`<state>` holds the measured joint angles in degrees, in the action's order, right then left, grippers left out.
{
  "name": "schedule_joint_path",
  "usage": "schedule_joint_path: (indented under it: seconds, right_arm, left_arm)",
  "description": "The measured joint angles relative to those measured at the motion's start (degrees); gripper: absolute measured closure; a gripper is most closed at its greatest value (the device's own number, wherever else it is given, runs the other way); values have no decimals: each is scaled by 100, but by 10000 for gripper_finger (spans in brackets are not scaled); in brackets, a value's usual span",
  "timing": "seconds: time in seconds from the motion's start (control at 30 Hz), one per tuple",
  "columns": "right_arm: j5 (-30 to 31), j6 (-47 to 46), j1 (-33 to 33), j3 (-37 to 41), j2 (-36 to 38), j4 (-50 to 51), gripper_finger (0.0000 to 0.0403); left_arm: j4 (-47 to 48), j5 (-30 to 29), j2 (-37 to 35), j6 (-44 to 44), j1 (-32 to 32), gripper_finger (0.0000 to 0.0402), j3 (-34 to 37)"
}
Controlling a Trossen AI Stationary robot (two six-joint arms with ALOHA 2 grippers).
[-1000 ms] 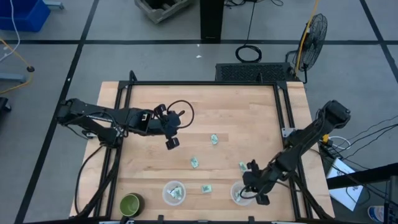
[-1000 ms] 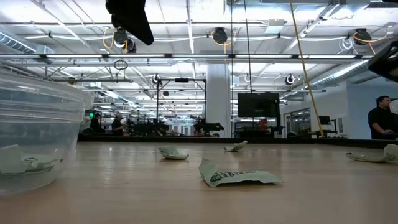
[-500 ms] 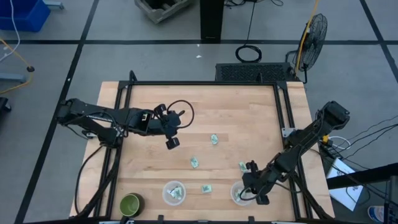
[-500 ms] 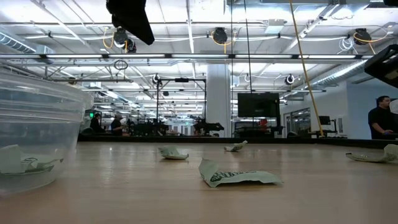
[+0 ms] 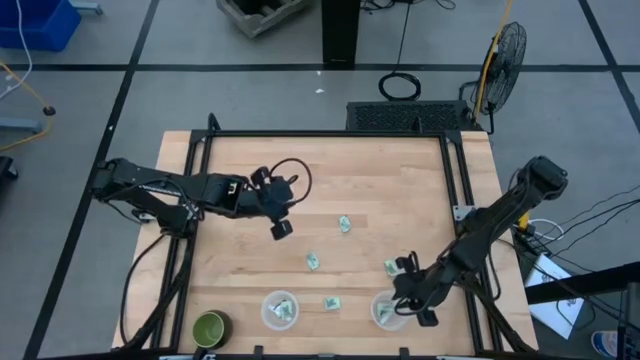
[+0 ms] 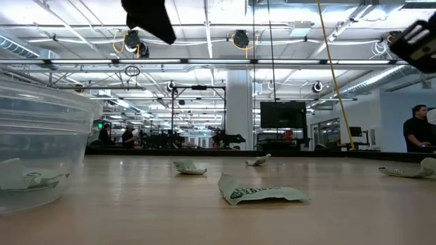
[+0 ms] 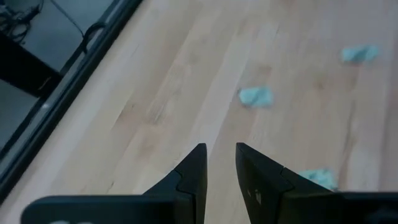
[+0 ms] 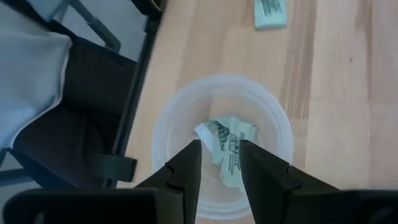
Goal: Pick and place Stevia / Truvia into bins
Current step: Put the stevia packet into the left transparent container
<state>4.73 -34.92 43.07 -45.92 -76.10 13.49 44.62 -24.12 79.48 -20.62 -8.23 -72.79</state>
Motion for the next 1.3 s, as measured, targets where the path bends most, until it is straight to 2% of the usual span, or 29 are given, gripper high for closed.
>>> schedule_joint_path:
  seconds: [0.17,0.37,0.53,0.73,1.1,1.3]
  right_arm:
    - [306,699,0,-1,342,3,308]
    - [1252,1660,-2,-5,761,196,309]
    - [2207,2011,0,-5,1079,651,308]
    - [3131,2229,-2,-5,1334,1016,301]
    - [3462,2971,-13,-5,1375,977,301]
    - [3458,3008,-31,-5,1375,952,301]
  left_arm:
    - [-611,110,0,128,0,311,0]
    - [-632,949,214,441,33,311,177]
    - [-916,1012,752,462,33,311,408]
    - [-1625,1122,1632,1035,71,311,437]
    - [-4032,1103,2958,2068,70,311,435]
    - [-4702,954,3568,2382,78,311,439]
